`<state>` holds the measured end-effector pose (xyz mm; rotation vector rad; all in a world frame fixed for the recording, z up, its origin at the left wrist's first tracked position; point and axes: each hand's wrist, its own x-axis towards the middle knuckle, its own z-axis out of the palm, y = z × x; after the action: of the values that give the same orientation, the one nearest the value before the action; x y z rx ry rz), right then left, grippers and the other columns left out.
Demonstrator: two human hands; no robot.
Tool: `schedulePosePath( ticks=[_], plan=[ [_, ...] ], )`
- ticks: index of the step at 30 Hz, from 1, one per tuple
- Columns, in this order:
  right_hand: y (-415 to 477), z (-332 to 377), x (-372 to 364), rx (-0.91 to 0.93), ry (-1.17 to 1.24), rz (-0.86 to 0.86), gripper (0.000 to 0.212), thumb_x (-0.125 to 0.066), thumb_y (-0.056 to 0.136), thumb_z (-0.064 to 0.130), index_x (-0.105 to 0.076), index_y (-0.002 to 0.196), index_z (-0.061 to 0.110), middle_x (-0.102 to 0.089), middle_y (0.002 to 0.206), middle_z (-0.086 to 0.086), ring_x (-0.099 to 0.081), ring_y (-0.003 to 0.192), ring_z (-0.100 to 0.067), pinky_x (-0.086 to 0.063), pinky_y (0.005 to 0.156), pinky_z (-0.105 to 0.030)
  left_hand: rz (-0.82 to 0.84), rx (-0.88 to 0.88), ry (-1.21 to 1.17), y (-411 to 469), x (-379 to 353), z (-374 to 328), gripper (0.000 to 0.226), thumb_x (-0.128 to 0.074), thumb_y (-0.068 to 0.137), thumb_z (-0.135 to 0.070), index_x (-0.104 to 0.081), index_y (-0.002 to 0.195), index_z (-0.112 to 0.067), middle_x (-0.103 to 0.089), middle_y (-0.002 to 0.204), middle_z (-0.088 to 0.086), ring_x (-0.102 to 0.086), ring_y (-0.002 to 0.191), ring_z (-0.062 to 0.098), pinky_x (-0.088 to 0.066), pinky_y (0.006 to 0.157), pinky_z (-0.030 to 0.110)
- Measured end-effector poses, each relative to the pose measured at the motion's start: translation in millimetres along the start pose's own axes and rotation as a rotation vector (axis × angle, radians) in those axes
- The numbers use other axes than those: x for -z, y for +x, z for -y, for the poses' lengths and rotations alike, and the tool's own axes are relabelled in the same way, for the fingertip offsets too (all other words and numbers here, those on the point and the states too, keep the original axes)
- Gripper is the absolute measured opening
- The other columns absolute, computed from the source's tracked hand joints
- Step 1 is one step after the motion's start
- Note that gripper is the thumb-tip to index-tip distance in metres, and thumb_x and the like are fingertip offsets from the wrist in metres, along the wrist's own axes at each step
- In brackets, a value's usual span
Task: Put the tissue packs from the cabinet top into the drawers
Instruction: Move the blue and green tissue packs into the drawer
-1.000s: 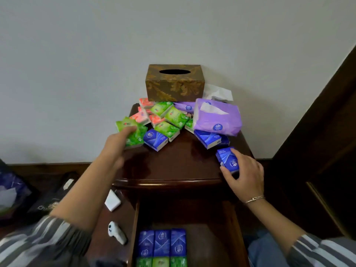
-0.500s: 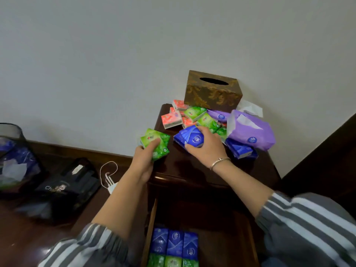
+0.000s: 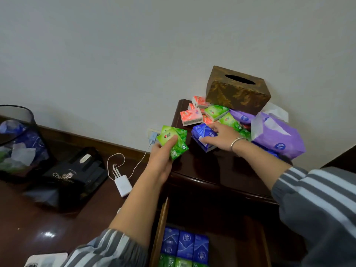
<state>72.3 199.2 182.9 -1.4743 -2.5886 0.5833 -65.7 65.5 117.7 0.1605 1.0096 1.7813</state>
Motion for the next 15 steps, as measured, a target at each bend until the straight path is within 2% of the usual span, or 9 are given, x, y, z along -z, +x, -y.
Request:
schedulePosePath(
  ticks=[3,5,7,10,13,15],
  plan=[
    [10,1,17,-0.001,0.176,0.063,0.068,-0.075,0.073,0.037,-0.046,0.132,0.018,-0.052,0.134,-0.005,-0.053,0.118,-0.021,-0.044,0.092,-0.029,-0.004,-0.002,0.02,1,2,2,0.046,-0.065,0.089,-0.013,-0.049,0.13,0.002,-0.065,0.121,0.02,-0.064,0.111,0.03,-0.049,0.1,0.044],
    [15,6,29,0.061,0.157,0.145,0.067,-0.076,0.071,0.024,-0.044,0.13,0.022,-0.049,0.136,-0.003,-0.051,0.12,-0.02,-0.043,0.088,-0.027,0.002,0.003,0.013,1,3,2,0.048,-0.066,0.088,-0.014,-0.049,0.131,0.0,-0.065,0.122,0.018,-0.064,0.111,0.029,-0.048,0.101,0.045],
    [22,12,42,0.178,-0.093,0.207,0.066,-0.074,0.07,0.017,-0.043,0.128,0.027,-0.049,0.134,-0.001,-0.05,0.119,-0.021,-0.045,0.09,-0.031,0.006,0.0,0.0,0,5,2,0.048,-0.066,0.088,-0.015,-0.049,0.131,-0.001,-0.065,0.121,0.017,-0.064,0.11,0.028,-0.049,0.1,0.043],
    [30,23,50,0.398,-0.603,0.209,0.059,-0.068,0.074,0.016,-0.045,0.124,0.036,-0.05,0.127,0.003,-0.043,0.12,-0.023,-0.036,0.093,-0.039,0.013,-0.008,-0.021,-2,5,2,0.045,-0.065,0.089,-0.015,-0.051,0.13,-0.001,-0.066,0.12,0.017,-0.065,0.11,0.028,-0.051,0.097,0.04],
    [35,32,42,0.583,-0.838,0.251,0.059,-0.059,0.075,0.004,-0.05,0.12,0.039,-0.043,0.137,0.003,-0.034,0.128,-0.024,-0.032,0.093,-0.036,0.01,-0.019,-0.025,-2,4,2,0.045,-0.064,0.089,-0.015,-0.051,0.13,-0.001,-0.065,0.122,0.018,-0.064,0.111,0.028,-0.05,0.098,0.041],
    [36,32,34,0.649,-0.911,0.268,0.058,-0.058,0.075,-0.001,-0.054,0.118,0.038,-0.028,0.15,0.0,-0.021,0.139,-0.025,-0.031,0.101,-0.041,0.013,-0.02,-0.019,-2,4,2,0.045,-0.065,0.089,-0.015,-0.051,0.129,-0.001,-0.066,0.12,0.017,-0.065,0.11,0.028,-0.051,0.096,0.04]
  ],
)
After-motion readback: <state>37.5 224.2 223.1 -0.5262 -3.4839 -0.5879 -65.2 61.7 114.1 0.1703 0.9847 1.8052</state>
